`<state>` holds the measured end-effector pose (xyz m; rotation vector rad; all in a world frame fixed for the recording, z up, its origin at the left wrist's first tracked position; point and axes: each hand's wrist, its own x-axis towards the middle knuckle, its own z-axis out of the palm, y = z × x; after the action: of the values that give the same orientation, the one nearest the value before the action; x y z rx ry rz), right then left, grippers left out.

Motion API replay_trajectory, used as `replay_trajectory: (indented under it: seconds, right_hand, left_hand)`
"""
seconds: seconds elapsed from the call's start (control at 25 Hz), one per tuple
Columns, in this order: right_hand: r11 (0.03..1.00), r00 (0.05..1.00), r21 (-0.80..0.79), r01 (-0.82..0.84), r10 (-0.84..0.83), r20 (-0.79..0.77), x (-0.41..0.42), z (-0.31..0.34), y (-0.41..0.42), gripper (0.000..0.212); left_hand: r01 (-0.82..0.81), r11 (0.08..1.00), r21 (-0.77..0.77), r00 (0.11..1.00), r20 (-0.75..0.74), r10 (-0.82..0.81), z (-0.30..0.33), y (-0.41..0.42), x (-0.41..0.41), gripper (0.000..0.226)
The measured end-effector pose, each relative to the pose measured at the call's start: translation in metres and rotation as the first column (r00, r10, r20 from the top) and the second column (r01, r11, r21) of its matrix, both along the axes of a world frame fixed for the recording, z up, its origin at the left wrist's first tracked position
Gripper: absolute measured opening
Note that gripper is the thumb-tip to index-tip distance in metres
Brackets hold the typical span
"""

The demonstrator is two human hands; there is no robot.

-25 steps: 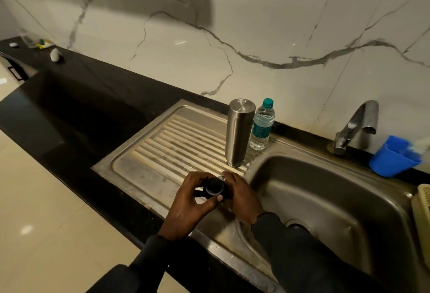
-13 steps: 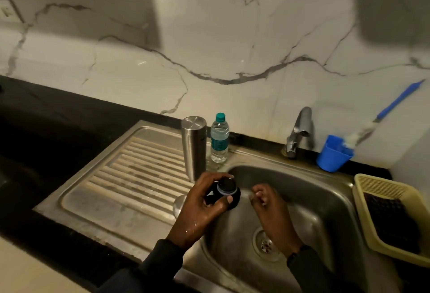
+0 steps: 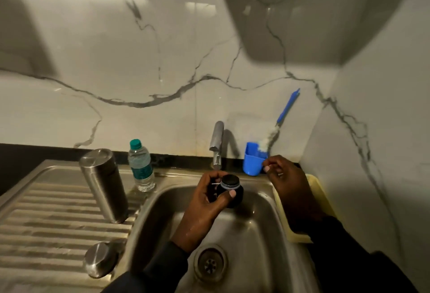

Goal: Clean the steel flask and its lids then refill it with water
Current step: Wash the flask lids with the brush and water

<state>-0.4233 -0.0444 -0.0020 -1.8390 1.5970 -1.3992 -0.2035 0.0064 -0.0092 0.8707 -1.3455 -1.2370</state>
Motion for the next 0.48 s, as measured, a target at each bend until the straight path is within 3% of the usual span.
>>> replay_trajectory:
  seconds: [0.08,0.16,0.24,0.28,0.4,0.48]
  right_hand:
    - [0.995,0.992,-0.095,0.044,-0.055,-0.113,-0.021,0.02,-0.017,0.014]
    - [0.974,0.884,-0.224,0.043,-0.141,-0.446,-0.042,0.035,-0.044,0.022]
    - [0.951,0.557,-0.299,-0.076,-0.208,-0.804,-0.06,0.042,-0.075,0.037]
    - [0.946,0.391,-0.284,-0.155,-0.205,-0.897,-0.067,0.042,-0.09,0.042]
    - [0.923,0.035,-0.218,-0.316,-0.219,-0.975,-0.082,0.042,-0.136,0.045]
    - [0.942,-0.157,-0.151,-0.3,-0.205,-0.966,-0.082,0.043,-0.156,0.044]
  left_hand:
    - [-0.008,1.0,-0.016,1.0,-0.008,0.008,0.003,-0.01,-0.018,0.027]
    - [-0.007,0.999,-0.043,1.0,0.0,0.007,0.01,-0.02,-0.032,0.026]
    - [-0.019,0.998,-0.055,1.0,-0.008,0.019,0.015,-0.03,-0.042,0.027]
    - [-0.029,0.998,-0.057,0.999,-0.019,0.028,0.017,-0.033,-0.045,0.028]
    - [-0.055,0.996,-0.063,0.997,-0.053,0.052,0.022,-0.041,-0.05,0.033]
    - [-0.067,0.996,-0.06,0.996,-0.06,0.063,0.025,-0.042,-0.047,0.038]
